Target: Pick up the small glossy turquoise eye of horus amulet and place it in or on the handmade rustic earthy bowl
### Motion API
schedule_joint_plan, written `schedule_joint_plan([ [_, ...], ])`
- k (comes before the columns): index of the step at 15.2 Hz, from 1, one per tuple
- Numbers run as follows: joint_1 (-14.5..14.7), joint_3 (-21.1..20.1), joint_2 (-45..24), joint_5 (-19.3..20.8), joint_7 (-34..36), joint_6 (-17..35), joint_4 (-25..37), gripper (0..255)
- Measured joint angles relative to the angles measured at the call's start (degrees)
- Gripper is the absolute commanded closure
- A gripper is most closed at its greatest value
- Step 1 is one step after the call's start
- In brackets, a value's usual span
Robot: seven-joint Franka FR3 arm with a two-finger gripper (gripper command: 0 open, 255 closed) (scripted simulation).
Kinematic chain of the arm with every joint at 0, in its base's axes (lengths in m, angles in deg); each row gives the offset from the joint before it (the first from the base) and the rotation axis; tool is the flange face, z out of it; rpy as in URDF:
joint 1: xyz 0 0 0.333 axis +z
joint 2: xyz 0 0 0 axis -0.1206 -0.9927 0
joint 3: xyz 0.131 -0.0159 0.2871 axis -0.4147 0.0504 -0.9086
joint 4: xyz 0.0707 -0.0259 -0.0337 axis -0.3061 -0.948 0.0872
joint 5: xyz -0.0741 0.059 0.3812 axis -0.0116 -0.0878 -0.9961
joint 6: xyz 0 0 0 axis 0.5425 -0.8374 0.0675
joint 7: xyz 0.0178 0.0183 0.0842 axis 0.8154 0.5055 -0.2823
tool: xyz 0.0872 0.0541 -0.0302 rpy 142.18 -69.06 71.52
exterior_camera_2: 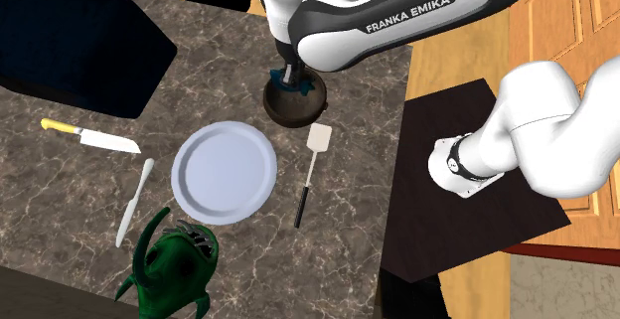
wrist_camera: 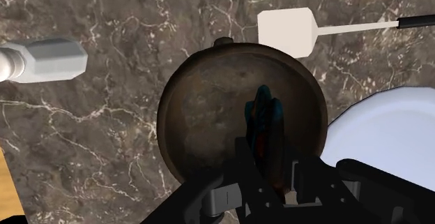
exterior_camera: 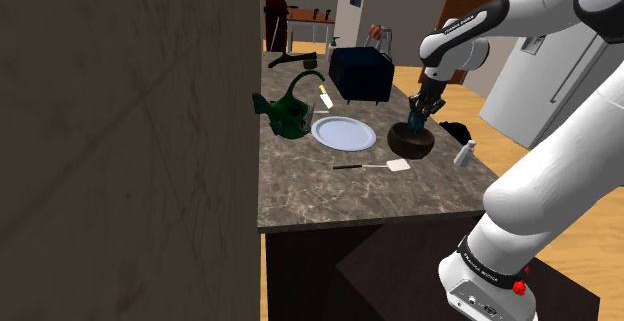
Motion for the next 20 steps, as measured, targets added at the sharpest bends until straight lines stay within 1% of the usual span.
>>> schedule_joint_plan([
  [5, 0.00, 0.02, -0.12, -0.06, -0.05, 0.15, -0.02, 255],
  [6, 0.00, 0.02, -0.12, -0.06, -0.05, 0.15, -0.02, 0],
  [12, 0.01, 0.02, -0.13, -0.07, -0.06, 0.16, -0.01, 0],
  [17, -0.15, -0.44, 3.22, 1.32, 1.10, -6.43, 3.54, 0],
  [20, -0.20, -0.43, 3.44, 1.42, 1.11, -7.22, 4.08, 0],
])
